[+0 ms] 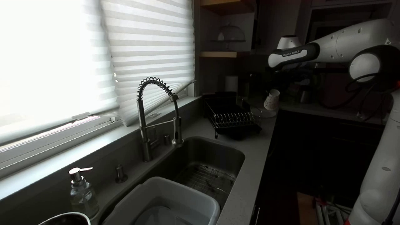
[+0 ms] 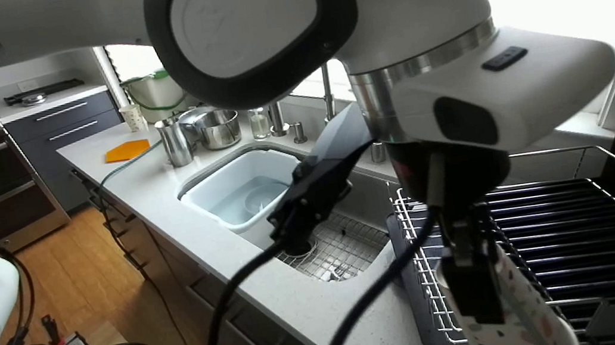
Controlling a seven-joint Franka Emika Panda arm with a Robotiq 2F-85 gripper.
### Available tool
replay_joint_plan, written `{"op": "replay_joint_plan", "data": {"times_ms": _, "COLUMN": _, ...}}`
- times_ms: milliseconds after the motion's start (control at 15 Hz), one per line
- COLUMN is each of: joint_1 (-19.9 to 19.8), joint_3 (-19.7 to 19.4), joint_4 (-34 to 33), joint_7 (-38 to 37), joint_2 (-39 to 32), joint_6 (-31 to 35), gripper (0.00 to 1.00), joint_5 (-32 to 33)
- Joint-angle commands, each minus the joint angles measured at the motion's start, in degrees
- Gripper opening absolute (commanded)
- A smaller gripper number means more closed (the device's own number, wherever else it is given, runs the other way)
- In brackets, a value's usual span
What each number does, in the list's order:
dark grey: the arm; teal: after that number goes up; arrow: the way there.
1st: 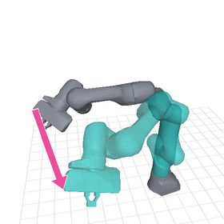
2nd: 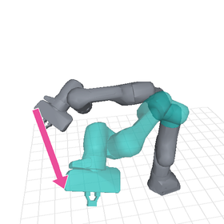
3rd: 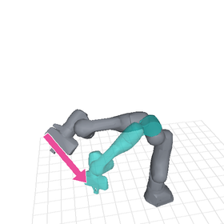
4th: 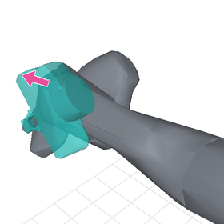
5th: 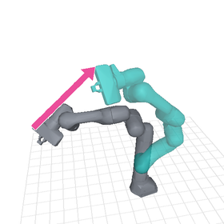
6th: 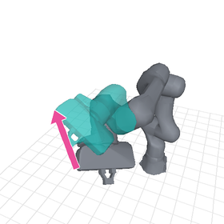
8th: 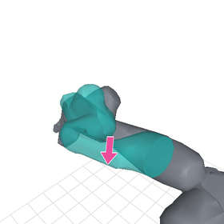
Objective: Place the coffee cup upright
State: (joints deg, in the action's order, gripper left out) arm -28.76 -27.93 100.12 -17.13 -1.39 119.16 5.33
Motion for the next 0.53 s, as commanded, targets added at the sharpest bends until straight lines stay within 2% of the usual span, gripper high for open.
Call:
{"op": "replay_joint_plan", "data": {"times_ms": 0, "joint_1": 2.23, "joint_3": 1.75, "joint_4": 6.92, "joint_7": -10.58, "joint_2": 6.07, "joint_6": -4.80, "gripper": 0.42, "joint_5": 4.45}}
{"op": "replay_joint_plan", "data": {"times_ms": 333, "joint_1": 2.86, "joint_3": 5.03, "joint_4": 16.57, "joint_7": -23.64, "joint_2": 10.03, "joint_6": -1.64, "gripper": 0.42, "joint_5": 8.82}}
{"op": "replay_joint_plan", "data": {"times_ms": 467, "joint_1": 3.23, "joint_3": 6.22, "joint_4": 19.85, "joint_7": -27.18, "joint_2": 10.66, "joint_6": -0.89, "gripper": 0.42, "joint_5": 8.50}}
